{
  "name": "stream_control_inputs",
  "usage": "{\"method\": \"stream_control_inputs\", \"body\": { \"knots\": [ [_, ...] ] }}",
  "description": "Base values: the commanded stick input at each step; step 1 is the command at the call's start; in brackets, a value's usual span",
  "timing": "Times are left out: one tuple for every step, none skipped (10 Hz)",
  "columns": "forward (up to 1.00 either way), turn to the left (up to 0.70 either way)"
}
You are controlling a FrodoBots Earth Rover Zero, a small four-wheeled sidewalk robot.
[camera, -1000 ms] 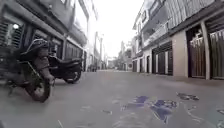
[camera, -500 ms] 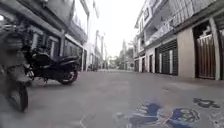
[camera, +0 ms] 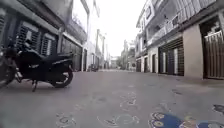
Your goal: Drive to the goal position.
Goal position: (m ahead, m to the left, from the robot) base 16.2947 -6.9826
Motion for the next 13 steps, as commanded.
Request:
{"method": "stream_control_inputs", "body": {
  "knots": [
    [1.0, -0.05],
    [1.0, -0.14],
    [1.0, -0.12],
    [1.0, 0.0],
    [1.0, 0.06],
    [1.0, 0.06],
    [1.0, 0.06],
    [1.0, -0.33],
    [1.0, -0.34],
    [1.0, -0.31],
    [1.0, -0.03],
    [1.0, 0.06],
    [1.0, 0.06]
  ]
}}
